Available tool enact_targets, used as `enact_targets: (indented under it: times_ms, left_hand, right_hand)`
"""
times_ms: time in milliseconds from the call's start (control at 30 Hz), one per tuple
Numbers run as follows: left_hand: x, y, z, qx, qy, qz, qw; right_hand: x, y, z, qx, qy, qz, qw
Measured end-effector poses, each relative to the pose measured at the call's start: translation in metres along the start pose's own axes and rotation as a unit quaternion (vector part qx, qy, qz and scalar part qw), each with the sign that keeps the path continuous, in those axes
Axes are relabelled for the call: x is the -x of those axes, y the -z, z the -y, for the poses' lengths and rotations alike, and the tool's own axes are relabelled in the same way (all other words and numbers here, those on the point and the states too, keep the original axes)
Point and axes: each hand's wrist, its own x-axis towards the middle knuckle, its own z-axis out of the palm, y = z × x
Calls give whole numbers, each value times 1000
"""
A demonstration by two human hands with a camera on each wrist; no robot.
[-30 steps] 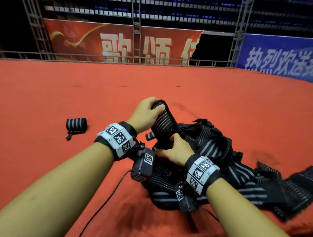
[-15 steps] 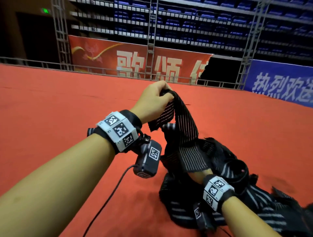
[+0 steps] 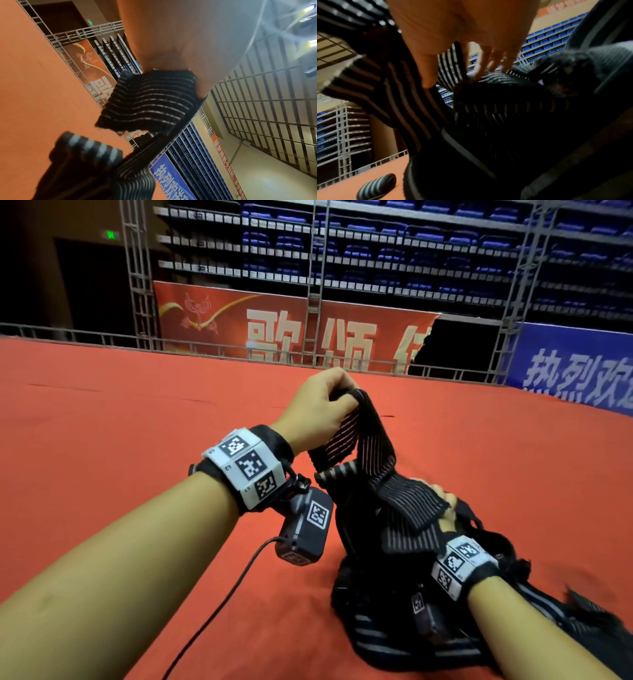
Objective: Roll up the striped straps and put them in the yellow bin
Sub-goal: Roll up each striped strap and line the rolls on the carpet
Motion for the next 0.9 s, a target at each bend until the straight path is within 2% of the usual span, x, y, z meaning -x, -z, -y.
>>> enact_targets:
  times_ms: [67,133,233,300,400,533,600,700,800,900]
  left_hand:
    - [-2,-4,-1,-8,-6,-5,1000]
    - [-6,-4,-3,-6,-3,-17,1000]
    - [-7,-2,-1,-16,4,-34,999]
    - [-9,4,-7,19,0,-71,997]
    - [-19,20,-22,84,-31,-116,989]
    - [-18,33,-27,33,-22,-68,997]
    - [-10,30,-21,22,8,-63,998]
    - [2,30,-5,16,34,-77,996]
    - [12,32,8,24,60,-82,995]
    - [21,33,14,35,84,-96,991]
  right_hand:
    - [-9,2,2,131,6,-63,989]
    - [-18,4,4,153,15,-102,983]
    - [-18,7,2,182,-2,-84,980]
    - [-21,10,-9,217,-44,-75,972]
    - [-20,6,-26,241,-122,-19,963]
    - [-21,14,-14,157,-105,-21,982]
    - [-18,20,6,113,-48,-21,992]
    - [1,22,47,4,76,-3,997]
    - [30,18,93,-185,150,59,969]
    - [49,1,123,-270,156,107,944]
